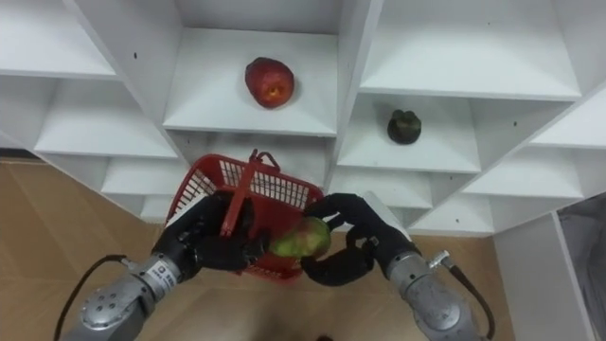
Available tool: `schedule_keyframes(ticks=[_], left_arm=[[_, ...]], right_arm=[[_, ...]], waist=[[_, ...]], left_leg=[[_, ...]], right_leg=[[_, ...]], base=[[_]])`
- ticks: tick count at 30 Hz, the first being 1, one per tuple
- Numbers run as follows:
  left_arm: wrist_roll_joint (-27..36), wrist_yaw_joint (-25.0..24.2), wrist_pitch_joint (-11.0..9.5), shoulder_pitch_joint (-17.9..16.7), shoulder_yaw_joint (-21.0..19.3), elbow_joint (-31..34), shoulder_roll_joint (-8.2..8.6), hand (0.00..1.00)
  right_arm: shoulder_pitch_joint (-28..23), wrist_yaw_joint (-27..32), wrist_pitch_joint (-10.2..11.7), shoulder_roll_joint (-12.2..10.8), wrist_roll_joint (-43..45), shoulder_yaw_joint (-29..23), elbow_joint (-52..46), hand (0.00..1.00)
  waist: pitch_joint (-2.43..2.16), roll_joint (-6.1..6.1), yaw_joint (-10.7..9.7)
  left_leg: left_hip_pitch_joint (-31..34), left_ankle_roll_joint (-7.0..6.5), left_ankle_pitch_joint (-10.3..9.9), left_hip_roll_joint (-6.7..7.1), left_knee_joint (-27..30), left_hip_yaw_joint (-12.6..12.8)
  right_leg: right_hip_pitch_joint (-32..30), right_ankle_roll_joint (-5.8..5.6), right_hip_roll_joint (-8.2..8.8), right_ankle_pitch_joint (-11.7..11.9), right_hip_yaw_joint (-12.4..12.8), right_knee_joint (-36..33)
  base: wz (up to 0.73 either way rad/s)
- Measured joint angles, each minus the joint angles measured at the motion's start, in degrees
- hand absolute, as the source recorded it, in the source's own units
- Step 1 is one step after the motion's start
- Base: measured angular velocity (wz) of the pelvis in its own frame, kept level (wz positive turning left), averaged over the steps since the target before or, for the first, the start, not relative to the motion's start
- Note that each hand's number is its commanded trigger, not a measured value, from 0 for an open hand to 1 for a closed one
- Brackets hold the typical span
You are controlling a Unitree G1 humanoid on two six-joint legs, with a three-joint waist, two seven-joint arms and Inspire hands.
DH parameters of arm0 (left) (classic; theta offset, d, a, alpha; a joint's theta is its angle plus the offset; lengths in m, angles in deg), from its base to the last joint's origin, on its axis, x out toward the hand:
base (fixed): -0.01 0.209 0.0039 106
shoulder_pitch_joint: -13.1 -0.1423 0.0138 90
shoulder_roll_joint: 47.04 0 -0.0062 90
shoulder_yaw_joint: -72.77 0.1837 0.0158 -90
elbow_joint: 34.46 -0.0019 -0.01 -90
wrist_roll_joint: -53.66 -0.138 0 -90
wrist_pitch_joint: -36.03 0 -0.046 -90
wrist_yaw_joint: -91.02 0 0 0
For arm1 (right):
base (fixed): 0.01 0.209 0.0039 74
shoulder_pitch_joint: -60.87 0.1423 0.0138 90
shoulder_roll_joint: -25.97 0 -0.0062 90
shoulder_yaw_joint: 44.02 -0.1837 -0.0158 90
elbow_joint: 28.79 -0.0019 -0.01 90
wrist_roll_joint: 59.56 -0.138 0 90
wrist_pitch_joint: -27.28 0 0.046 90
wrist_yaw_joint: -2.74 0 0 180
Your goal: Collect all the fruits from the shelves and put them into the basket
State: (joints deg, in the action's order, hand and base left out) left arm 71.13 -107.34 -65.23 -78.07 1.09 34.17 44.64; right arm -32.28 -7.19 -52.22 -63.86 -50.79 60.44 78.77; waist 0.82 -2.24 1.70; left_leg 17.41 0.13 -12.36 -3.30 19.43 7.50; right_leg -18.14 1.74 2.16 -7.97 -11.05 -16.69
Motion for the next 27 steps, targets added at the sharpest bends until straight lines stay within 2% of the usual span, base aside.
schedule_keyframes(ticks=[17, 18, 19, 20, 27], left_arm=[[1.08, -6.91, 0.01, -1.69, 1.18, 3.48, -0.05, 1.0], [1.08, -7.11, 0.01, -1.7, 1.18, 3.48, -0.07, 1.0], [1.08, -7.23, 0.02, -1.7, 1.25, 3.48, -0.08, 1.0], [1.08, -7.32, 0.01, -1.7, 1.29, 3.48, -0.07, 1.0], [1.09, -7.65, 0.04, -1.79, 2.16, 4.36, -0.25, 1.0]], right_arm=[[-0.03, -1.73, -0.05, -0.03, 0.05, 0.13, -0.01, 1.0], [-0.03, -1.73, -0.06, -0.03, 0.04, 0.13, -0.01, 0.62], [-0.03, -1.73, -0.05, -0.03, 0.06, 0.13, -0.01, 0.18], [-0.02, -1.73, -0.05, -0.04, 0.07, 0.12, -0.01, 0.0], [0.29, -1.76, -0.05, -0.05, 0.06, 0.1, -0.04, 0.0]], waist=[[0.0, -0.02, -0.14], [0.0, -0.03, -0.14], [0.0, -0.03, -0.19], [0.0, -0.03, -0.28], [-0.02, -0.06, -0.85]], left_leg=[[0.05, -0.12, 0.09, 0.08, 0.0, 0.19], [0.05, -0.12, 0.09, 0.08, 0.0, 0.19], [0.07, -0.12, 0.09, 0.08, 0.0, 0.2], [0.09, -0.12, 0.09, 0.09, -0.02, 0.2], [0.14, -0.12, 0.09, 0.11, -0.03, 0.2]], right_leg=[[-0.06, -0.01, 0.12, 0.0, 0.09, -0.06], [-0.06, -0.01, 0.12, 0.0, 0.09, -0.05], [-0.06, -0.01, 0.12, 0.0, 0.1, -0.04], [-0.07, -0.01, 0.15, -0.01, 0.12, -0.06], [-0.1, -0.02, 0.17, -0.01, 0.14, -0.06]], base=[[0.0], [0.0], [0.0], [0.0], [0.0]])
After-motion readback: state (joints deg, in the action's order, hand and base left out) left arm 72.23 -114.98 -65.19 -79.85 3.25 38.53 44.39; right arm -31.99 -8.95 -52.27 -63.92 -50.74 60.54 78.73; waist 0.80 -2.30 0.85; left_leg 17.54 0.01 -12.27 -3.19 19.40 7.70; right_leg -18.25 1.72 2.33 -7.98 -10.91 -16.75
